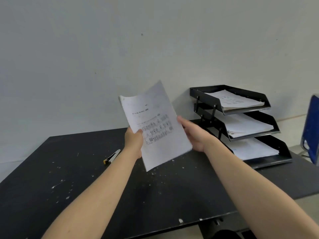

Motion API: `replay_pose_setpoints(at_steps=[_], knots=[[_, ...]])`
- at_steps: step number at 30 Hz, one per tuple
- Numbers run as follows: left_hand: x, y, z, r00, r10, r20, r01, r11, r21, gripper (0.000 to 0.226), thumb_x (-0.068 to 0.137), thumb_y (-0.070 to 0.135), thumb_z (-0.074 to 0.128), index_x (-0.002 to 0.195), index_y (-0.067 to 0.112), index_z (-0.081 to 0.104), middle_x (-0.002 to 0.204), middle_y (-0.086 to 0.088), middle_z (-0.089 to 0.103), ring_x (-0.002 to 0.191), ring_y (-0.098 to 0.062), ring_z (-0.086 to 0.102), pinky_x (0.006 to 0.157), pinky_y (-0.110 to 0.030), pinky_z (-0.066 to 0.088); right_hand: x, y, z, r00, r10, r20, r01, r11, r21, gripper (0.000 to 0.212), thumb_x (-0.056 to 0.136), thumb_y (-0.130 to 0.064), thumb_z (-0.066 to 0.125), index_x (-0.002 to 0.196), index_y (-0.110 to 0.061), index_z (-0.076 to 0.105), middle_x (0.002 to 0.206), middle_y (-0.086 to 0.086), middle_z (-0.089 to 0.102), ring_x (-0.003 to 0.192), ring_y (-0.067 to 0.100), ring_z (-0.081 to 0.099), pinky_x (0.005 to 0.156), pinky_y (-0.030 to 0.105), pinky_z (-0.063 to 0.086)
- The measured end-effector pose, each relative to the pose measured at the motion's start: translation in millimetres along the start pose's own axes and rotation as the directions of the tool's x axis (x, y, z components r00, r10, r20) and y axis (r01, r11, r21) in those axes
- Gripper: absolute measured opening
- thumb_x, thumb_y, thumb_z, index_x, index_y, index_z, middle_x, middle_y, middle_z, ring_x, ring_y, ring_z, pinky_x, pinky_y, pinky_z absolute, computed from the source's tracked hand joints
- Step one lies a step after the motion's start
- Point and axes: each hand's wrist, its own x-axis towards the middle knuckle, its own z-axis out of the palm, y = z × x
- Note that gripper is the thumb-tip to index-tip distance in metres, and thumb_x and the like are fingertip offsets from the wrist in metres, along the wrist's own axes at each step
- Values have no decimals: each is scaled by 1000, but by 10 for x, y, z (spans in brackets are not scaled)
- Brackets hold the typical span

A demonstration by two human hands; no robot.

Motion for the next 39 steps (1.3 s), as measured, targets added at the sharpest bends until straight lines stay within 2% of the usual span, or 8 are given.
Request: replay_pose_setpoints(at_steps=[4, 9, 12, 16, 22, 27, 33, 39], knots=[[-101, 49, 147, 992, -93, -88, 75, 978, -194, 31, 105, 3, 43, 126, 21, 56, 109, 0, 63, 96, -25, 63, 61, -33, 51, -206, 18, -119, 982, -167, 85, 131, 934, 332, 106, 68, -79, 71, 151, -16, 49, 154, 11, 53, 137, 29, 53, 116, 47, 36], [-172, 5, 315, 988, -150, -24, 138, 953, -271, 31, 104, 4, 46, 122, 26, 58, 117, -5, 68, 101, -29, 67, 80, -47, 59, -191, 208, 6, 923, -369, -112, 382, 915, 133, 47, 99, -9, 66, 144, -14, 54, 138, 10, 67, 129, 30, 63, 104, 39, 51], [-239, -60, 383, 991, -132, 19, 133, 956, -262, 28, 106, 9, 48, 125, 28, 55, 111, -2, 67, 99, -25, 66, 77, -41, 58, -149, 309, -26, 897, -253, -363, 344, 914, 213, 41, 96, 5, 64, 133, -11, 58, 130, 12, 71, 120, 34, 68, 107, 50, 52], [-288, -136, 477, 992, -98, 83, 116, 962, -248, 28, 106, 13, 49, 129, 27, 55, 114, -2, 68, 103, -25, 67, 80, -43, 58, -121, 401, -97, 909, 28, -415, 170, 885, 434, 35, 98, -3, 65, 132, -7, 61, 121, 11, 75, 107, 28, 73, 99, 46, 56], [-126, -234, 624, 991, -58, 121, 91, 953, -288, 29, 107, 12, 47, 131, 25, 56, 119, -2, 69, 107, -24, 68, 89, -45, 58, 41, 439, -160, 757, 26, -653, 294, 879, 375, 43, 88, 0, 77, 128, -10, 63, 118, 10, 75, 103, 30, 73, 94, 48, 60], [319, -247, 783, 988, -76, 131, 110, 956, -273, 24, 107, 11, 47, 124, 26, 54, 110, 0, 69, 100, -22, 69, 74, -38, 58, 383, 345, -242, 869, 118, -481, 223, 773, 594, 33, 94, -9, 72, 126, -8, 64, 117, 16, 77, 107, 36, 73, 88, 51, 60], [553, -192, 862, 973, -178, 150, 210, 947, -242, 28, 103, 5, 52, 122, 25, 60, 120, -3, 71, 109, -24, 68, 90, -45, 58, 593, 196, -403, 766, 102, -635, 42, 977, 208, 31, 101, -3, 62, 131, -5, 61, 121, 11, 70, 104, 31, 68, 94, 46, 57], [458, 219, 933, 947, -270, 172, 282, 958, -51, 30, 103, 13, 52, 130, 26, 58, 121, 0, 72, 114, -25, 67, 90, -51, 59, 281, -170, -470, 668, 131, -733, -105, 991, 81, 27, 102, -12, 61, 129, -6, 61, 116, 10, 69, 102, 32, 68, 83, 44, 59]])
